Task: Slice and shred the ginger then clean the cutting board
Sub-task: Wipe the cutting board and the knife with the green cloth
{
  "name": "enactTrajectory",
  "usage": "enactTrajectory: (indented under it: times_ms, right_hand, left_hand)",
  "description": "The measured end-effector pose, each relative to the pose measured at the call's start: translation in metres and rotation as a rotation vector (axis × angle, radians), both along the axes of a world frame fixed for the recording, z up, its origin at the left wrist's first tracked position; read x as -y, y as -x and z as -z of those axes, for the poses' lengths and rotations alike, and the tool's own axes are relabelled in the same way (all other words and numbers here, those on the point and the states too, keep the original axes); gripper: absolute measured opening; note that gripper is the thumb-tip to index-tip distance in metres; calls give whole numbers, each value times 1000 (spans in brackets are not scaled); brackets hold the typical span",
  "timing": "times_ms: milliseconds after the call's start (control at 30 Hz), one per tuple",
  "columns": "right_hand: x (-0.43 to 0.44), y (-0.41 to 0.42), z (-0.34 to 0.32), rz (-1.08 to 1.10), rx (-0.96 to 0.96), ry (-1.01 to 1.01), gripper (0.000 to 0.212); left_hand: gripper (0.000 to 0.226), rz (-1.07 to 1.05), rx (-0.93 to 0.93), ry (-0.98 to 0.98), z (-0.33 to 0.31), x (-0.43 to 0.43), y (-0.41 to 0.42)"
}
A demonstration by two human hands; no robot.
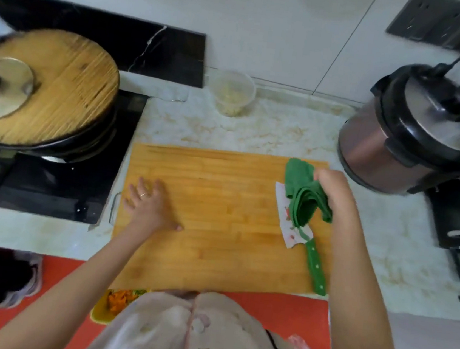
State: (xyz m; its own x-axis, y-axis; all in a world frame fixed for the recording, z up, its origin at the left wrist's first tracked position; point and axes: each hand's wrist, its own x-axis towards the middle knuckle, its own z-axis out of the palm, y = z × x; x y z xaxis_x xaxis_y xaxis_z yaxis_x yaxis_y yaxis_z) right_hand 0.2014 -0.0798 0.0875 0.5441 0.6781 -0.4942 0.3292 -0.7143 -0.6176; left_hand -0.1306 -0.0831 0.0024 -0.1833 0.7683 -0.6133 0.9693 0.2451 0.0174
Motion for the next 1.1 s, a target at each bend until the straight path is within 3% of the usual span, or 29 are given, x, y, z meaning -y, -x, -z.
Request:
enactTrajectory:
  times_ms: [133,267,400,567,733,933,1100]
  right_hand:
    - [-92,-10,18,83,104,-151,15]
    - [-157,-23,56,102,152,3,58]
    - [-192,15,89,-1,208,35,72]
    - [-213,104,108,-354,218,28,70]
    - [-217,171,121,-479,200,13,71]
    - [-224,235,120,-524,106,18,63]
    - [-248,276,110,-758,145,3,60]
  left_hand:
    - [111,137,9,48,-7,-40,-13]
    - [103,144,34,50,3,-54,-12]
    - [107,192,21,-34,17,-59,-2]
    - [104,198,67,-61,18,-68,2]
    - [99,204,148,-155,27,-57,12]
    - [98,249,137,-125,35,-58,15]
    - [94,254,204,-153,38,-55,19]
